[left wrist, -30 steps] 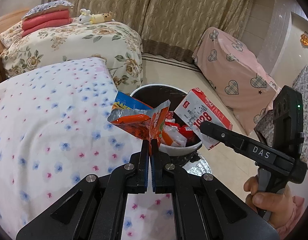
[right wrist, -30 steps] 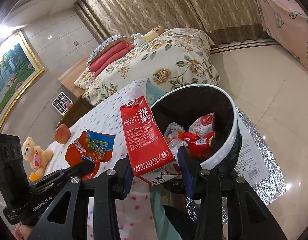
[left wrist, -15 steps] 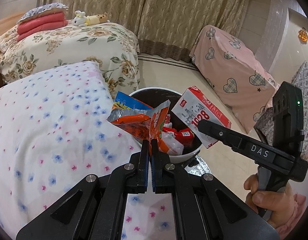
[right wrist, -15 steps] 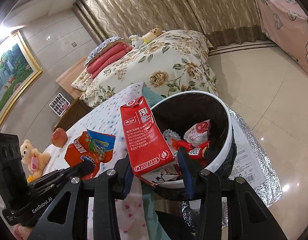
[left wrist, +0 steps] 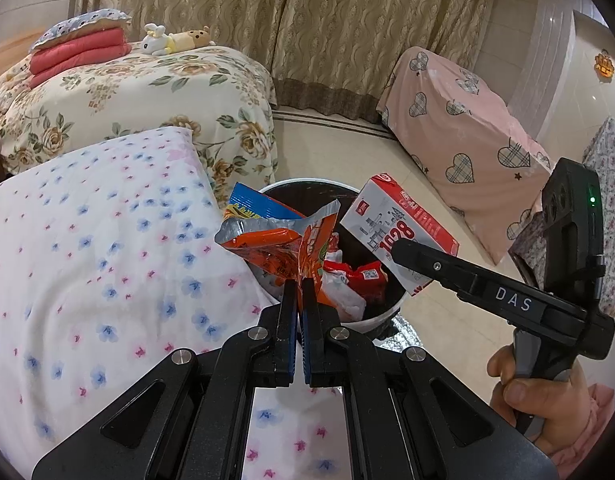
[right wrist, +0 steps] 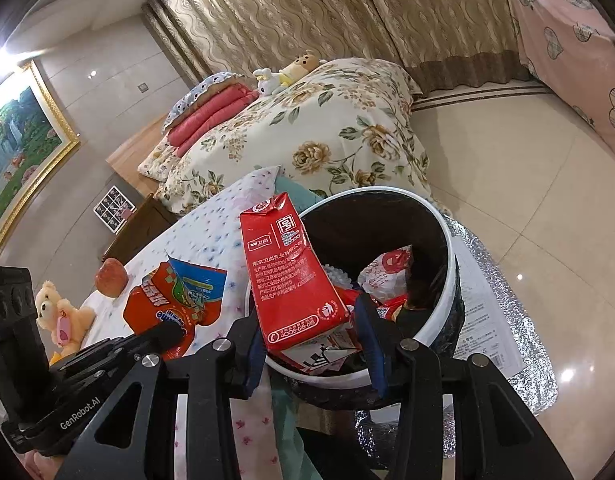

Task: Collect trash
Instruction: 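Lower the wrapper and carton into the bin opening with both tools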

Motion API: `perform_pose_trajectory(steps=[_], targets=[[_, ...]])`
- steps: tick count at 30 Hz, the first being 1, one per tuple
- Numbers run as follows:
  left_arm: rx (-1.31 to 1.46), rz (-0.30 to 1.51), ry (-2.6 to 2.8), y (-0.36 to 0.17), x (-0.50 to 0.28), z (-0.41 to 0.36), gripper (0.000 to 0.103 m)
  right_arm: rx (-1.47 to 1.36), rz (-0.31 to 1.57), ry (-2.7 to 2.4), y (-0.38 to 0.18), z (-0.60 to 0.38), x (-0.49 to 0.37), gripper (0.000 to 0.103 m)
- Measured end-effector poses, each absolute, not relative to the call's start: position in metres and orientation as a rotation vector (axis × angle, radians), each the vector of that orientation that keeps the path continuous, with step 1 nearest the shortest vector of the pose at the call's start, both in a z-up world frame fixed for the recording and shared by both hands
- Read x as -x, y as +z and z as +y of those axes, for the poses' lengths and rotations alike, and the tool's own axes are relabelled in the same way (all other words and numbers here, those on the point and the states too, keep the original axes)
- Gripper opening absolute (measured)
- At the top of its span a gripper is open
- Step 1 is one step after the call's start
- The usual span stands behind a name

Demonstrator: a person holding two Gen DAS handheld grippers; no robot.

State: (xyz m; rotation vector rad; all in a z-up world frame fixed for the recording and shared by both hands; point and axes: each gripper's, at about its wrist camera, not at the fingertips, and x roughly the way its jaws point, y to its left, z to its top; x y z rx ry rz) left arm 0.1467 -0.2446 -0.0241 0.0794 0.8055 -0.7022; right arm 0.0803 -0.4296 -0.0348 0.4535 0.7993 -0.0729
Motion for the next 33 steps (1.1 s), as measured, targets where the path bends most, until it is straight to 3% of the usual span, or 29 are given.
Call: perform_pose_trajectory(steps=[33], targets=[[-0.127, 0.809, -0.714, -0.029, -0.156, -0.273, 0.001, -0.470, 0.820, -0.099, -0.040, -0.445, -0.087, 0.042]])
